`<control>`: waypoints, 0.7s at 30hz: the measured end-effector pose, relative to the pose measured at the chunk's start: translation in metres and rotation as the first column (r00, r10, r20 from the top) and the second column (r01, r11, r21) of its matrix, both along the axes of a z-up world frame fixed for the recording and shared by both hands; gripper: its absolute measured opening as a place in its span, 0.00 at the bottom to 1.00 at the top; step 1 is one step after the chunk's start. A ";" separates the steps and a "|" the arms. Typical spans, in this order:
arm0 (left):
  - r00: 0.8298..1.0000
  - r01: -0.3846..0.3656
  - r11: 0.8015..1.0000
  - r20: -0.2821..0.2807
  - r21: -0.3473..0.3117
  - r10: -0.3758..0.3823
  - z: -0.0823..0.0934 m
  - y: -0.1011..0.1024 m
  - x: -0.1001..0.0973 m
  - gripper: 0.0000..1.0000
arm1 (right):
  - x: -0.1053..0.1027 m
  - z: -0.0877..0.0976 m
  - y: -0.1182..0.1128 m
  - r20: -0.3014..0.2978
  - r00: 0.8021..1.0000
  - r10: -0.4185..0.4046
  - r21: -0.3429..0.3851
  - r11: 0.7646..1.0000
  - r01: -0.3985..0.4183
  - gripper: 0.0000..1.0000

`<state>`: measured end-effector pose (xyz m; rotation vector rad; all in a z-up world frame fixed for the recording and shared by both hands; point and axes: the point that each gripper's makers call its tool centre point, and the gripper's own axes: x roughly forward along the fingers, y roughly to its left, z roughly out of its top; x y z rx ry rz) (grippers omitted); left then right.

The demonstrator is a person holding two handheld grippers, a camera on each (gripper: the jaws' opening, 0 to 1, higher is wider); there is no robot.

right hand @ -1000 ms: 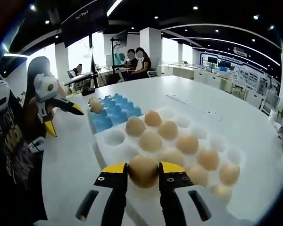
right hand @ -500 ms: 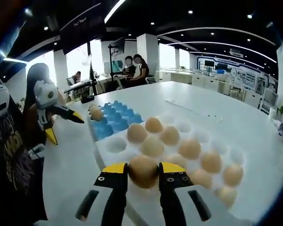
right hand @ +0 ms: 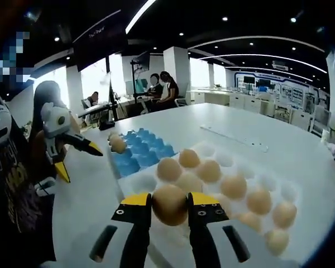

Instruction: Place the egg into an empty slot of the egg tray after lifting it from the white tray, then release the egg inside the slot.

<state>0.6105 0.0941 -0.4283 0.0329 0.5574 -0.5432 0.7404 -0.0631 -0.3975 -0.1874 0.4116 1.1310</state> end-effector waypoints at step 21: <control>1.000 -0.006 1.000 -0.010 -0.002 0.006 -0.002 0.002 0.001 0.78 | -0.009 -0.002 0.035 -0.016 0.997 0.072 0.015 0.997 -0.072 0.27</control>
